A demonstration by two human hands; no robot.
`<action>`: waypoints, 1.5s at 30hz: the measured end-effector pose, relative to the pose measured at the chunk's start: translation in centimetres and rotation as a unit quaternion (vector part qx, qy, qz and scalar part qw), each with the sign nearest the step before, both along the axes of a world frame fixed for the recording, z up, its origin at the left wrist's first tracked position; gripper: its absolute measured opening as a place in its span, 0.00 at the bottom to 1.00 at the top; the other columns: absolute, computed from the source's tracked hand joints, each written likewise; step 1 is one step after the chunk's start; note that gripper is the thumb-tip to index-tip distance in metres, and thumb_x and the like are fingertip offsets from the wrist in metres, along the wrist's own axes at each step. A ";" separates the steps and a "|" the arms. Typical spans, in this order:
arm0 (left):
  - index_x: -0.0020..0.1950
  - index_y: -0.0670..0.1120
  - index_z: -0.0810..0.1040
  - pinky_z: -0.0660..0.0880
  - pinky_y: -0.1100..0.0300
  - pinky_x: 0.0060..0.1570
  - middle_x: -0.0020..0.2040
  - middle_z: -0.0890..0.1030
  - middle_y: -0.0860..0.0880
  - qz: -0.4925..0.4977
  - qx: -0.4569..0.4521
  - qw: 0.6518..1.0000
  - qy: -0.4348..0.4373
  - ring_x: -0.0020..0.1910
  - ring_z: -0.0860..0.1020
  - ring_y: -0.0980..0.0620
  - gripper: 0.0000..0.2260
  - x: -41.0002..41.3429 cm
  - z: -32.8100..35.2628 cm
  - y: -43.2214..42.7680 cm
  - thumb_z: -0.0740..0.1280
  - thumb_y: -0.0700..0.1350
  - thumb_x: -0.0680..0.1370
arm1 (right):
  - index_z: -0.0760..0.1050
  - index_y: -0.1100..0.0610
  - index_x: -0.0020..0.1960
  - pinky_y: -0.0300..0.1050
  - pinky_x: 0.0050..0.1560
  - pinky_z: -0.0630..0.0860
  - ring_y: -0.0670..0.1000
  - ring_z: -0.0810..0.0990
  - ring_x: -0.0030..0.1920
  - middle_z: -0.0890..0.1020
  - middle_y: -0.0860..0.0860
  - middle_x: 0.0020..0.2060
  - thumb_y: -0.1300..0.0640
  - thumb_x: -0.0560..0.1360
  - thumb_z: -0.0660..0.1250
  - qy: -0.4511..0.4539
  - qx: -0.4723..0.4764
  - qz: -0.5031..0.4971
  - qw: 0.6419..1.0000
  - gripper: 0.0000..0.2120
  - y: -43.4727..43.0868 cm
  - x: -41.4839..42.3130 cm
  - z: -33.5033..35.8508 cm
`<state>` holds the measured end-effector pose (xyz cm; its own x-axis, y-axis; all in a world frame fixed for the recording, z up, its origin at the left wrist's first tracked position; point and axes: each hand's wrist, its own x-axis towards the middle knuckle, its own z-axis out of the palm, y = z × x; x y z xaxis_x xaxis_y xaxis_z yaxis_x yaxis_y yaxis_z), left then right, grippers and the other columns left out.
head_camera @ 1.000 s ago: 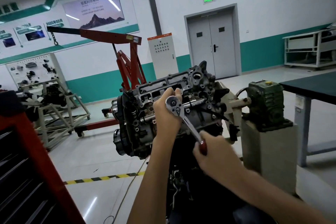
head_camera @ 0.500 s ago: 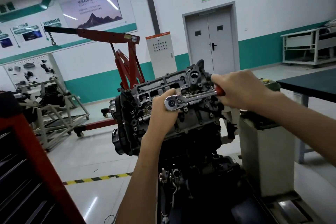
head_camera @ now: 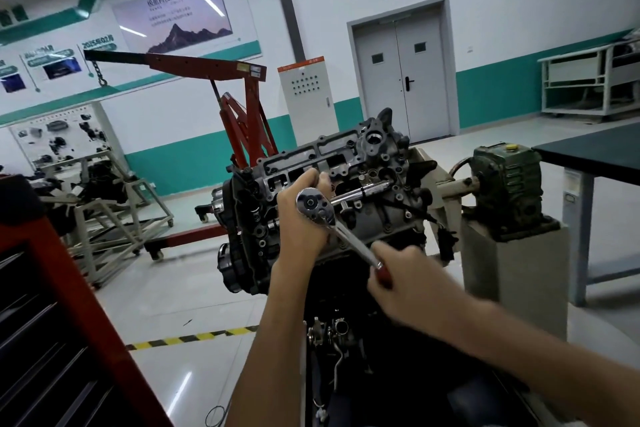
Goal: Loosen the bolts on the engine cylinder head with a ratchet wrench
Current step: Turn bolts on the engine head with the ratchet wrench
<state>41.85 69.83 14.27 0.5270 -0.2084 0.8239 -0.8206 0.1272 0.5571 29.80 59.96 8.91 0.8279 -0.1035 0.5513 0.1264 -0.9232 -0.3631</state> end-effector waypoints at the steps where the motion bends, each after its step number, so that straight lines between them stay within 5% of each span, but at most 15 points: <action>1: 0.31 0.41 0.63 0.57 0.66 0.27 0.27 0.62 0.54 0.003 0.015 1.000 -0.012 0.26 0.59 0.60 0.18 0.0 0.0 0.4 0.61 0.35 0.80 | 0.59 0.50 0.41 0.44 0.35 0.72 0.55 0.77 0.32 0.71 0.48 0.30 0.52 0.73 0.59 -0.007 -0.092 -0.020 0.996 0.09 -1.8 -0.1 1.4; 4: 0.30 0.41 0.62 0.57 0.61 0.29 0.27 0.62 0.51 0.022 0.064 0.996 -0.055 0.27 0.59 0.57 0.19 -0.3 0.6 0.8 0.61 0.34 0.80 | 0.60 0.50 0.43 0.43 0.36 0.71 0.48 0.70 0.28 0.66 0.43 0.27 0.51 0.74 0.61 -0.038 -0.266 -0.056 0.962 0.09 -6.2 0.2 7.3; 9: 0.30 0.46 0.63 0.58 0.58 0.29 0.27 0.63 0.52 0.028 0.078 0.994 -0.075 0.27 0.60 0.57 0.18 -0.3 0.8 0.7 0.62 0.37 0.79 | 0.61 0.52 0.42 0.41 0.36 0.64 0.45 0.67 0.28 0.67 0.44 0.27 0.55 0.73 0.62 -0.073 -0.305 -0.107 0.943 0.09 -7.2 0.6 11.0; 12: 0.31 0.46 0.63 0.59 0.63 0.28 0.27 0.63 0.56 0.040 -0.020 0.999 -0.013 0.27 0.60 0.59 0.18 -0.5 -0.1 0.3 0.62 0.39 0.80 | 0.60 0.51 0.41 0.39 0.35 0.66 0.47 0.72 0.29 0.68 0.44 0.28 0.52 0.74 0.60 -0.053 -0.218 -0.119 0.967 0.09 -4.5 -0.1 6.2; 15: 0.32 0.49 0.65 0.61 0.66 0.29 0.28 0.64 0.58 0.044 -0.086 0.995 0.007 0.28 0.61 0.61 0.17 -1.3 0.2 -1.2 0.61 0.38 0.80 | 0.60 0.50 0.40 0.41 0.32 0.69 0.49 0.74 0.30 0.69 0.46 0.28 0.51 0.74 0.60 -0.015 -0.033 -0.080 0.996 0.09 -0.2 -0.5 0.9; 19: 0.30 0.53 0.66 0.59 0.61 0.29 0.27 0.65 0.58 -0.024 -0.094 0.992 0.074 0.28 0.60 0.58 0.22 -1.2 0.2 -2.2 0.60 0.34 0.81 | 0.58 0.49 0.34 0.33 0.26 0.63 0.44 0.67 0.23 0.69 0.47 0.26 0.54 0.74 0.61 -0.011 0.164 0.022 0.986 0.14 3.6 0.0 -2.4; 23: 0.31 0.50 0.62 0.58 0.63 0.27 0.26 0.64 0.57 0.037 0.007 0.999 -0.007 0.26 0.60 0.60 0.20 -0.2 -0.1 -0.6 0.61 0.37 0.81 | 0.60 0.51 0.40 0.44 0.31 0.71 0.53 0.74 0.28 0.69 0.47 0.27 0.52 0.74 0.60 0.007 -0.004 -0.015 1.000 0.09 -0.6 -0.5 0.1; 27: 0.32 0.47 0.62 0.57 0.64 0.28 0.27 0.62 0.55 0.036 0.057 0.997 -0.042 0.27 0.60 0.58 0.18 -0.4 0.5 0.2 0.61 0.36 0.80 | 0.62 0.52 0.43 0.40 0.32 0.69 0.45 0.69 0.27 0.67 0.44 0.27 0.53 0.75 0.60 -0.019 -0.261 -0.068 0.963 0.07 -6.4 0.2 7.0; 32: 0.32 0.45 0.64 0.58 0.62 0.29 0.28 0.64 0.52 0.022 0.079 0.994 -0.068 0.28 0.60 0.58 0.17 -0.5 0.8 0.5 0.62 0.34 0.78 | 0.64 0.54 0.43 0.42 0.34 0.68 0.49 0.69 0.28 0.63 0.43 0.25 0.57 0.71 0.63 -0.082 -0.338 -0.090 0.933 0.07 -7.8 1.2 12.0; 36: 0.31 0.46 0.62 0.59 0.62 0.29 0.27 0.63 0.55 0.051 -0.035 0.998 0.009 0.27 0.60 0.58 0.19 -0.9 -0.2 -0.3 0.62 0.38 0.81 | 0.61 0.51 0.41 0.39 0.32 0.67 0.47 0.69 0.27 0.65 0.43 0.26 0.53 0.73 0.63 -0.056 -0.229 -0.095 0.967 0.10 -5.3 0.1 6.4; 42: 0.32 0.52 0.64 0.61 0.69 0.32 0.27 0.67 0.60 0.010 -0.109 0.994 0.028 0.29 0.62 0.63 0.20 -1.6 0.5 -2.4 0.60 0.32 0.79 | 0.59 0.49 0.35 0.44 0.30 0.70 0.50 0.71 0.25 0.70 0.47 0.25 0.52 0.73 0.61 -0.042 0.108 -0.019 0.993 0.13 2.4 0.0 -1.4; 45: 0.33 0.50 0.64 0.60 0.70 0.29 0.26 0.67 0.60 0.015 -0.039 0.999 0.013 0.27 0.62 0.62 0.19 -0.5 0.5 -1.3 0.60 0.35 0.81 | 0.63 0.51 0.38 0.47 0.32 0.72 0.54 0.73 0.27 0.73 0.51 0.27 0.53 0.73 0.60 -0.039 0.063 -0.008 0.997 0.09 1.4 0.2 -0.8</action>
